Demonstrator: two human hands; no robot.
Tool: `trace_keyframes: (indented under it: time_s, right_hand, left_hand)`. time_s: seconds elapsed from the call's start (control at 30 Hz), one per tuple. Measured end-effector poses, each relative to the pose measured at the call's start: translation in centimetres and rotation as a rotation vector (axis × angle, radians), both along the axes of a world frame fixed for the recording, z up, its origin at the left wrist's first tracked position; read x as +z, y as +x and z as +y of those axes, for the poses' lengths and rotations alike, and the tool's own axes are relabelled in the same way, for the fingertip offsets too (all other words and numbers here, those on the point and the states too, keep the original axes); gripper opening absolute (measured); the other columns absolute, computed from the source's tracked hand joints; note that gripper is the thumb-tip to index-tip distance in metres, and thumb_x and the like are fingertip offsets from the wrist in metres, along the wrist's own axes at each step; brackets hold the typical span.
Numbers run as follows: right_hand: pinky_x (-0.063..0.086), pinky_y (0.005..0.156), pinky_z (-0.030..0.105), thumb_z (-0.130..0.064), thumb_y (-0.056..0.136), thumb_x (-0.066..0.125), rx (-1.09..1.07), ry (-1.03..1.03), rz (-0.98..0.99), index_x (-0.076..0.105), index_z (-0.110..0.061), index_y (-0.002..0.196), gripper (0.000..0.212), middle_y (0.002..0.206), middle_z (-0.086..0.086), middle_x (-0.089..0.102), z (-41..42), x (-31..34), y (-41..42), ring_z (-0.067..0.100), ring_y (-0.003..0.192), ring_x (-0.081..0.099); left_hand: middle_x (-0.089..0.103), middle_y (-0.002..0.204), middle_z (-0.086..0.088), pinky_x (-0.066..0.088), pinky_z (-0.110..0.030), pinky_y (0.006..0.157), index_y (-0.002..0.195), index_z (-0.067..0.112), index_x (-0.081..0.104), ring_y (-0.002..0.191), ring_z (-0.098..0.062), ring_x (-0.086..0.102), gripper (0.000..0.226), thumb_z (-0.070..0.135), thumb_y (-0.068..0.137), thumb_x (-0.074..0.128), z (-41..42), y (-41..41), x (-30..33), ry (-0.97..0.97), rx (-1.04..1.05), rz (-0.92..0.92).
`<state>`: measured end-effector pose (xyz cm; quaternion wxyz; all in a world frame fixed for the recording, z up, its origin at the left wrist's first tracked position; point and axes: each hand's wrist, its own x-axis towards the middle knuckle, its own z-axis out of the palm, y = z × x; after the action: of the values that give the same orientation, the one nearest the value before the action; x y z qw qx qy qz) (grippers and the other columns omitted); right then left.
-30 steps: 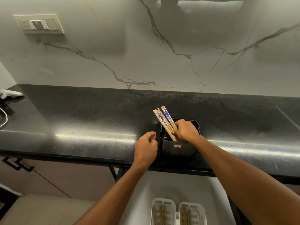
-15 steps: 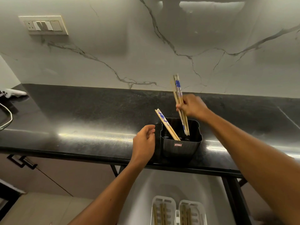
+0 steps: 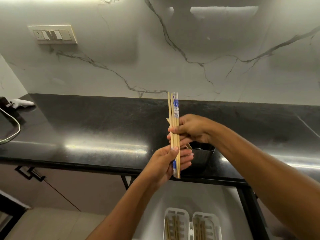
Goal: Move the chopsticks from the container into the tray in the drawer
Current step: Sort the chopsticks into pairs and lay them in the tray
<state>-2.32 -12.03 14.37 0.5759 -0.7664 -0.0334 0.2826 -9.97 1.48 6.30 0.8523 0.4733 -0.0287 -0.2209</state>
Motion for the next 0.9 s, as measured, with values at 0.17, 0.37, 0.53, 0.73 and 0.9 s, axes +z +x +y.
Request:
trace_keyframes:
  time_s: [0.17,0.37,0.53,0.73,0.9]
  right_hand:
    - [0.058,0.055,0.022,-0.009,0.091,0.059,-0.028,-0.043,0.073,0.061,0.002,0.108,0.020,0.096,0.016,0.073,0.6,-2.1,-1.6,0.018,0.074,0.072]
    - [0.059,0.078,0.033,-0.016,0.090,0.061,-0.051,-0.121,0.021,0.062,-0.005,0.106,0.019,0.097,0.013,0.073,0.7,-3.2,-1.8,0.021,0.088,0.072]
    - [0.047,0.052,0.017,-0.021,0.091,0.060,-0.162,-0.186,-0.190,0.066,-0.011,0.087,0.012,0.072,0.002,0.065,0.3,-1.8,-1.3,0.006,0.056,0.056]
    - [0.047,0.044,0.015,-0.020,0.096,0.052,-0.267,-0.134,-0.392,0.063,-0.012,0.096,0.013,0.062,0.002,0.062,-0.3,0.8,-1.6,0.007,0.045,0.057]
    - [0.058,0.063,0.024,-0.004,0.098,0.041,-0.292,0.283,-0.291,0.062,-0.005,0.101,0.021,0.079,0.012,0.071,-0.6,4.6,-1.9,0.019,0.070,0.073]
  left_hand:
    - [0.074,0.094,-0.016,0.059,-0.030,0.072,0.111,-0.001,0.063,0.084,-0.022,0.072,0.027,0.015,0.098,0.047,0.1,-1.4,-2.3,0.035,0.008,0.124]
    - [0.073,0.090,-0.014,0.058,-0.029,0.072,0.109,0.000,0.063,0.084,-0.022,0.071,0.024,0.017,0.097,0.050,0.6,-2.0,-3.6,0.090,0.026,0.141]
    - [0.073,0.095,-0.014,0.057,-0.029,0.076,0.111,0.002,0.064,0.090,-0.024,0.071,0.026,0.019,0.096,0.053,1.0,-2.2,-4.0,0.156,0.028,0.108]
    - [0.074,0.098,-0.016,0.058,-0.030,0.074,0.109,0.001,0.063,0.094,-0.026,0.072,0.026,0.020,0.095,0.052,1.5,-1.7,-4.4,0.160,0.127,0.163]
    - [0.075,0.097,-0.015,0.061,-0.032,0.074,0.110,0.001,0.061,0.095,-0.026,0.072,0.023,0.016,0.098,0.048,2.5,-0.8,-4.4,0.117,0.230,0.235]
